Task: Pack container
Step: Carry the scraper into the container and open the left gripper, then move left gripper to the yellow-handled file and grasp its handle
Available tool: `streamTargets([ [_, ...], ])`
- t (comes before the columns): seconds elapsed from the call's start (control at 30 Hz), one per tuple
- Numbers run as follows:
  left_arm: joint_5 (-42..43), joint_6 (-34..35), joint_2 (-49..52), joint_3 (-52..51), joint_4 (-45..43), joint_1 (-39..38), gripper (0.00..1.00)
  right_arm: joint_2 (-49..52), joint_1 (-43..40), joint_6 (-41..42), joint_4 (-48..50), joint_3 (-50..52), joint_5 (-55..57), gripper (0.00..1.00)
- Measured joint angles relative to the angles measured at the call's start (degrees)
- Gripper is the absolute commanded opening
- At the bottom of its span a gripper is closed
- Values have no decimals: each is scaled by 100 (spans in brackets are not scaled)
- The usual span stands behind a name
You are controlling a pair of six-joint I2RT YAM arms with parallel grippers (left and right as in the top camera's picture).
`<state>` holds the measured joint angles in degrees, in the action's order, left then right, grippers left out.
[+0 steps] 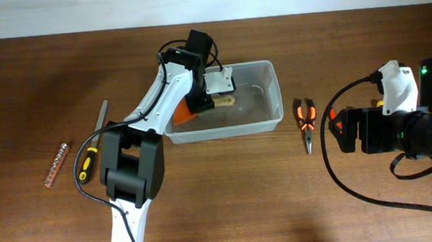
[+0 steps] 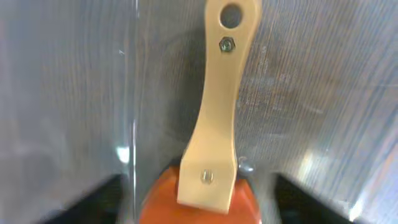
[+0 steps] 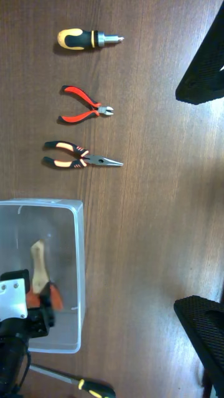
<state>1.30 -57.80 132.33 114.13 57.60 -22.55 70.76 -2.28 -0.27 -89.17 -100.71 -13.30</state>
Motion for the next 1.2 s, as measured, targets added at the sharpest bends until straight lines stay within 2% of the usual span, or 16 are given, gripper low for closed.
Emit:
streamTargets([
  [0.27,-136,518,-723,0,295,-31,99,0,0,2,4,2,2,99],
  [0.43,-195,1106,-1843,0,673,-28,99,0,0,2,37,2,4,99],
  [0.6,-271,1738,-3005,9,1412,188,99,0,0,0,46,2,17,99],
  [0.7,-573,2594,-3320,44,1781,761,99,0,0,4,48,2,22,99],
  [0.77,-780,3298,-3296,46,2052,1410,99,2,0,2,48,2,22,99],
  [0.9,-719,4098,-3018,-188,2339,2667,99,50,0,0,48,2,22,99],
  [1.03,-319,4249,-2664,-905,2218,3713,100,179,0,0,48,2,22,99],
  [1.2,50,3932,-2063,-1711,1910,4317,90,431,0,9,48,2,20,99],
])
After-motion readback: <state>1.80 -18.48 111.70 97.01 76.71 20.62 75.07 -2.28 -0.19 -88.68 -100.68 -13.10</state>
